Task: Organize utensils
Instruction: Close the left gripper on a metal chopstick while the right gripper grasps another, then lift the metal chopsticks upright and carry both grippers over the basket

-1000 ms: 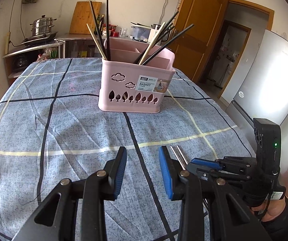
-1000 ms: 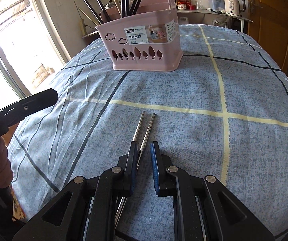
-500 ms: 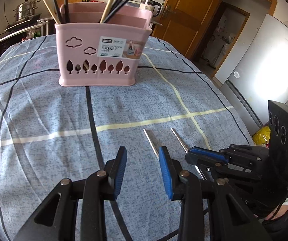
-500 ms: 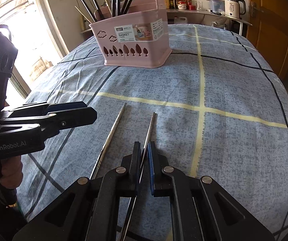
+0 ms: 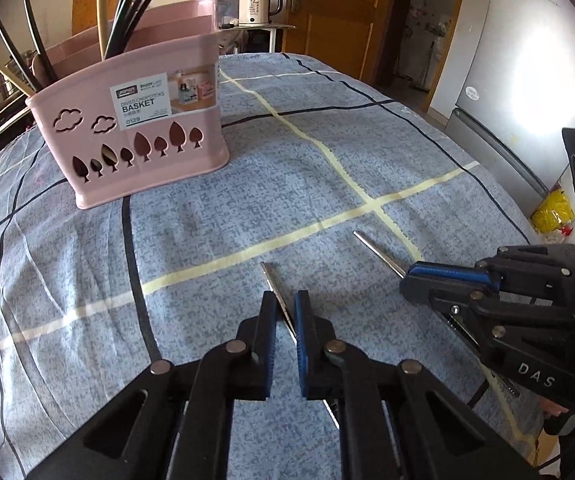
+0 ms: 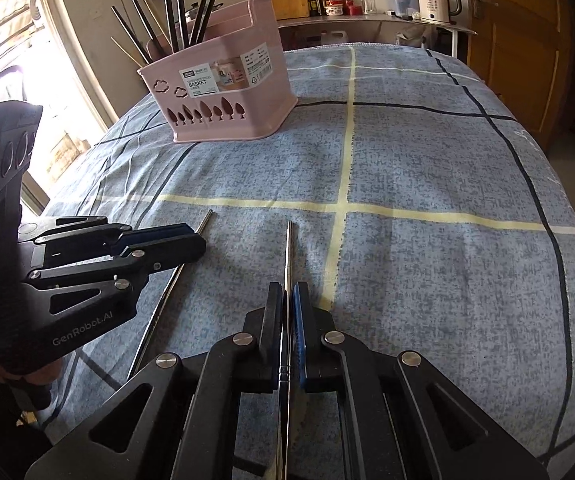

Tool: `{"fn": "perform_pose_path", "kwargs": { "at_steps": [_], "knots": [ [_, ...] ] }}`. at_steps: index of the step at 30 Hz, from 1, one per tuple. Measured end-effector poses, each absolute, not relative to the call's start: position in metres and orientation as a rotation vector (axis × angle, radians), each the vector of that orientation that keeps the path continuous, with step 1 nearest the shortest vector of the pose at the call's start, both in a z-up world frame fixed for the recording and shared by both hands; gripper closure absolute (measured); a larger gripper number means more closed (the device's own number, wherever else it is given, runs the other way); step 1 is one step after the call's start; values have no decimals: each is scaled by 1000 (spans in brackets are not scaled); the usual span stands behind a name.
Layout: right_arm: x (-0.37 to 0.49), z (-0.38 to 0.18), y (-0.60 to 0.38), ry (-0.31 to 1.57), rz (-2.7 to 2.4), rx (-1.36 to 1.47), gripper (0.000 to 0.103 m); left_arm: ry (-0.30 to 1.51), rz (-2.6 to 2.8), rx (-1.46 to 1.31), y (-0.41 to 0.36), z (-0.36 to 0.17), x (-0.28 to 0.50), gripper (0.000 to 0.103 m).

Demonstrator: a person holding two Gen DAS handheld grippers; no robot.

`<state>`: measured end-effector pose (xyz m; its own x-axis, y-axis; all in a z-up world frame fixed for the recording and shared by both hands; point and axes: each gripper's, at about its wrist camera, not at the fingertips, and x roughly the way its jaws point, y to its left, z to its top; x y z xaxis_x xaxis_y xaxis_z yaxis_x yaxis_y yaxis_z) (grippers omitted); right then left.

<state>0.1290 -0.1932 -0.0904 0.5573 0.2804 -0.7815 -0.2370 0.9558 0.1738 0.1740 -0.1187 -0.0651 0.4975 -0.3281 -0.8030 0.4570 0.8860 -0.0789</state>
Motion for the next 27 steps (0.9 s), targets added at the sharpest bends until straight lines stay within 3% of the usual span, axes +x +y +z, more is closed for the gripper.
{"fn": "perform_pose_path", "kwargs": {
  "at_steps": [12, 27],
  "knots": [
    [153, -88, -176, 962, 293, -37, 94, 973, -455, 174, -109, -63, 181, 96],
    [151, -74, -170, 907, 326, -29, 99, 938, -477, 138, -105, -52, 184, 98]
  ]
}}
